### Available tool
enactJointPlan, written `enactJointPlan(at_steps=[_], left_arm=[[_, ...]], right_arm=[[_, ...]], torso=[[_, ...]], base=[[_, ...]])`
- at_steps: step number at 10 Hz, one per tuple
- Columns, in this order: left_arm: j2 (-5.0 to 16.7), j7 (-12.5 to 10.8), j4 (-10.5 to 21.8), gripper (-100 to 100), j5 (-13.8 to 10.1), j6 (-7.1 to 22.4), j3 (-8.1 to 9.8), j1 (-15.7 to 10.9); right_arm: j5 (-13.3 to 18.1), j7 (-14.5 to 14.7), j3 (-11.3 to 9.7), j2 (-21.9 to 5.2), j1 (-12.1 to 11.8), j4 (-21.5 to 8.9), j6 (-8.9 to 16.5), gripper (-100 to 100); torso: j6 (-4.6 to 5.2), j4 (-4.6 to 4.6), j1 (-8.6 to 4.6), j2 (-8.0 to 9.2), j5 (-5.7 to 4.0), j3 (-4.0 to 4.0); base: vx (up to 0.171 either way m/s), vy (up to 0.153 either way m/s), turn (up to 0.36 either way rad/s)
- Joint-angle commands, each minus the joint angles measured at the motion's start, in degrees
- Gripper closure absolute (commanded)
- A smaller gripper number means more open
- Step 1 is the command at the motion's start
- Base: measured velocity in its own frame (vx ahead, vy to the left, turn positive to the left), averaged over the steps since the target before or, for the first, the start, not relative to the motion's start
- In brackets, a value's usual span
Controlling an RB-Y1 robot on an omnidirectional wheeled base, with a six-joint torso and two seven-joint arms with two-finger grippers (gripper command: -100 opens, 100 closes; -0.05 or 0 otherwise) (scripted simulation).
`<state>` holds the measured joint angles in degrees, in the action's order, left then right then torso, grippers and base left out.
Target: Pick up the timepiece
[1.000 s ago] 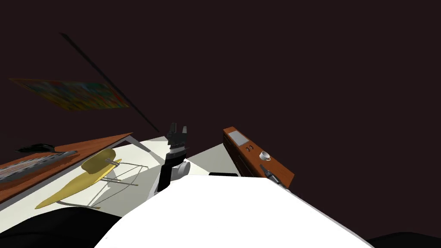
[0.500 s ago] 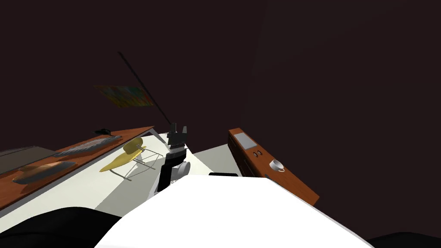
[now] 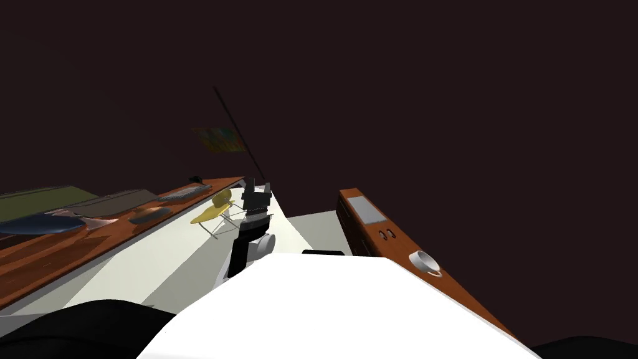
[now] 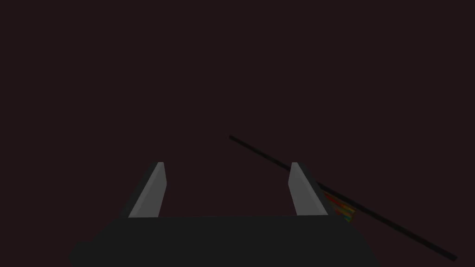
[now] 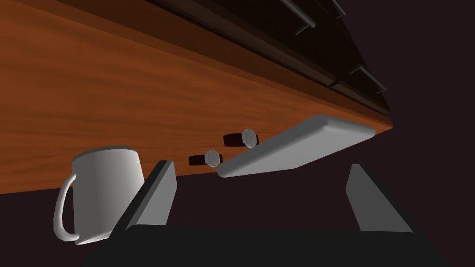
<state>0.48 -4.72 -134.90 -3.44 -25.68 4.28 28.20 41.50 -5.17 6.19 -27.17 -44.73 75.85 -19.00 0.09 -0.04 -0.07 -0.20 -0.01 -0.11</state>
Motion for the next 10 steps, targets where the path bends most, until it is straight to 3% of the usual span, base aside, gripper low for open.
enactJointPlan(at_steps=[1,4,7,8,10], left_arm=[[0.0,0.0,0.0,0,0.0,0.0,0.0,0.0],[0.0,0.0,0.0,0,0.0,0.0,0.0,0.0],[0.0,0.0,0.0,0,0.0,0.0,0.0,0.0],[0.0,0.0,0.0,0,0.0,0.0,0.01,0.0],[0.0,0.0,0.0,0,0.0,0.0,0.0,0.0]], right_arm=[[2.0,-0.9,-0.3,-1.3,-0.1,-2.9,1.1,-100],[5.3,-2.0,-0.7,-2.7,0.0,-9.0,2.9,-100],[6.9,-2.5,-1.0,-3.4,0.1,-13.1,3.8,-100],[6.9,-2.5,-1.0,-3.4,0.1,-13.1,3.8,-100],[9.8,-3.5,-1.6,-4.4,0.5,-17.4,5.4,-100]], torso=[[0.0,0.0,0.0,0.0,0.0,0.0],[-0.03,-0.02,-0.03,-0.12,-0.01,-0.07],[-0.05,-0.01,-0.01,-0.08,0.01,-0.04],[0.04,-0.01,0.0,-0.04,0.0,-0.03],[-0.05,0.01,0.02,-0.01,0.01,0.0]], base=[[0.047,0.009,0.345],[0.075,0.0,0.372],[0.053,-0.004,0.25],[0.024,-0.006,-0.018],[0.06,-0.006,0.429]])
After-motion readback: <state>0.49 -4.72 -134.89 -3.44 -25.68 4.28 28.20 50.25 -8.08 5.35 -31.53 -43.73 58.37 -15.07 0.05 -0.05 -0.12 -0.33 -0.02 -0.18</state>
